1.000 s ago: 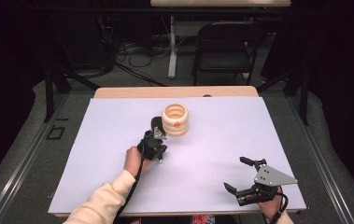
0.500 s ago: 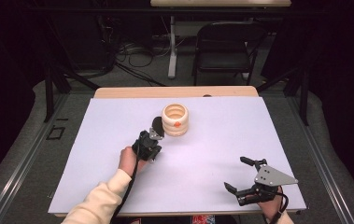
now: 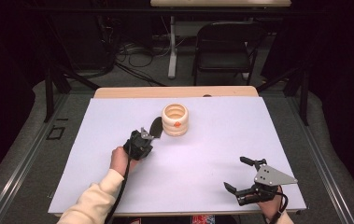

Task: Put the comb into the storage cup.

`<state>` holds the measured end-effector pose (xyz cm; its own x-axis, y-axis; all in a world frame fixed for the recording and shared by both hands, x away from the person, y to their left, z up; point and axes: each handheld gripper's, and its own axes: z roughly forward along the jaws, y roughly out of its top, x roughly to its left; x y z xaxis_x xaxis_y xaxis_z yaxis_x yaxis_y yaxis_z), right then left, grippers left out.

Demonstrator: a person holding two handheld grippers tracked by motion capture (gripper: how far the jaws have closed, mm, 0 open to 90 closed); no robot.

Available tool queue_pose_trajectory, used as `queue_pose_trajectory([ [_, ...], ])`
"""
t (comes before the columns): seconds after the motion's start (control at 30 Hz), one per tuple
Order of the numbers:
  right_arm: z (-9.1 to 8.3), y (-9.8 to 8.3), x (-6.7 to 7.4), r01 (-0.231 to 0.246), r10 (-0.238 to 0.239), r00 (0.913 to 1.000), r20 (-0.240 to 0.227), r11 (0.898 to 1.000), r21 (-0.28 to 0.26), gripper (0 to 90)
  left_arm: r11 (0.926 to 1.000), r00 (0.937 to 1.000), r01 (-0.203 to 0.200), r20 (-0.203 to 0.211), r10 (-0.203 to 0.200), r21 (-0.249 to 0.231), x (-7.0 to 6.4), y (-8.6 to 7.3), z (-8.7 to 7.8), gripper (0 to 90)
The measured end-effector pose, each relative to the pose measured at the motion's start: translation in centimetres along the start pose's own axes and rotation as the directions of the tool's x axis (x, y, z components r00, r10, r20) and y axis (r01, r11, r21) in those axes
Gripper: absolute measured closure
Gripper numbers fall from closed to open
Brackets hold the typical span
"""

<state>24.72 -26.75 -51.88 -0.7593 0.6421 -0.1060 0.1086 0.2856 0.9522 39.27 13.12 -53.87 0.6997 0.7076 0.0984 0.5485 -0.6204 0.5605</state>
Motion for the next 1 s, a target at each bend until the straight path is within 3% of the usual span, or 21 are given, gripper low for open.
queue_pose_trajectory([
  [0.43, 0.1, 0.0, 0.0, -0.002, 0.002, 1.0, -0.003, 1.0, 0.004, 0.0, 0.9993, 0.9994, 0.015, -0.03, -0.014, 0.034, 1.6, -1.4, -0.5, 90.0],
  [0.67, 0.1, 0.0, 0.0, -0.002, 0.002, 1.0, -0.003, 1.0, 0.002, 0.0, 0.9987, 0.9995, 0.025, -0.02, -0.025, 0.045, 2.3, -1.7, -0.7, 90.0],
  [0.87, 0.1, 0.0, 0.0, -0.002, 0.002, 1.0, -0.003, 1.0, 0.002, 0.0, 0.9989, 0.9986, 0.037, 0.036, -0.038, 0.027, 2.2, -1.1, -1.7, 73.5],
  [1.0, 0.1, 0.0, 0.0, -0.004, 0.004, 1.0, -0.003, 1.0, 0.003, 0.0, 0.9984, 0.9976, 0.056, 0.041, -0.056, 0.007, 2.5, -0.4, -2.7, 62.4],
])
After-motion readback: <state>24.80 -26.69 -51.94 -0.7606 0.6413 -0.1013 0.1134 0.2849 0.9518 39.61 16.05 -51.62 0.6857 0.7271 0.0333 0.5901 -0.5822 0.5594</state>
